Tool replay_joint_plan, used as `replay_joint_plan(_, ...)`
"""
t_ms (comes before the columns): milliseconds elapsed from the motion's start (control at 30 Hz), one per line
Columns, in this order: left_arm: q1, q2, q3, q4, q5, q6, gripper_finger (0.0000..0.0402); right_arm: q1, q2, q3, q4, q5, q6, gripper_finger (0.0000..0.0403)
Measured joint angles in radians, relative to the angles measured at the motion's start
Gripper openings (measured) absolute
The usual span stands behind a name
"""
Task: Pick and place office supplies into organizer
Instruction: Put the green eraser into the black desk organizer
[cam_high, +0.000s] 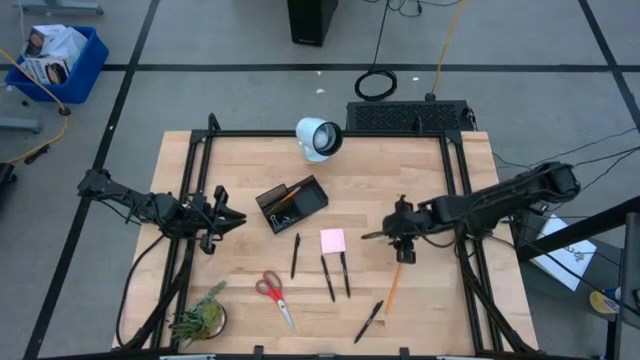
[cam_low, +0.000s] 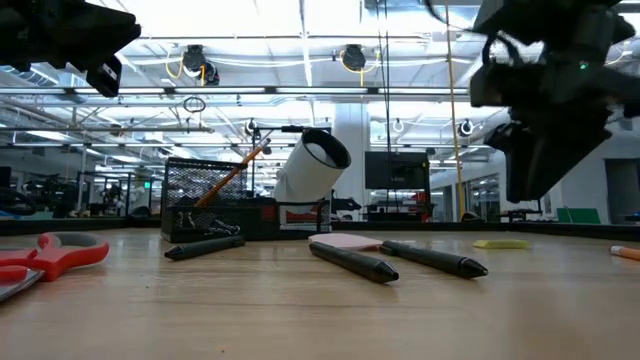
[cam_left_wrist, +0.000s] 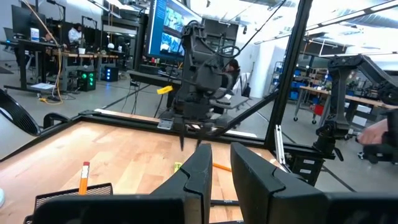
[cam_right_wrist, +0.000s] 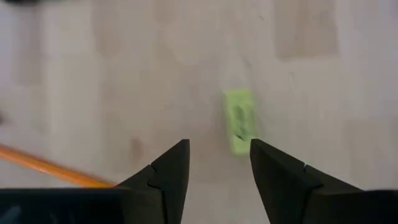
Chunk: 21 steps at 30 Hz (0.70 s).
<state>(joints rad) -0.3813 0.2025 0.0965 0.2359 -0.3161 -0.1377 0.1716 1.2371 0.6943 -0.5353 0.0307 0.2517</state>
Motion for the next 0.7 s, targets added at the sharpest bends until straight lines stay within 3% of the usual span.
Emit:
replay_joint_plan(300,0.000,0.000,0.000,0.000,0.000,0.000,0.0063,-0.089,0.079,0.000,0.062,-0.003,-0.198,0.0158)
replay_joint_plan(700,0.000,0.000,0.000,0.000,0.000,0.000,0.0063,-0.105,0.182,0.000,0.153,-0.040,-0.219,0.0155)
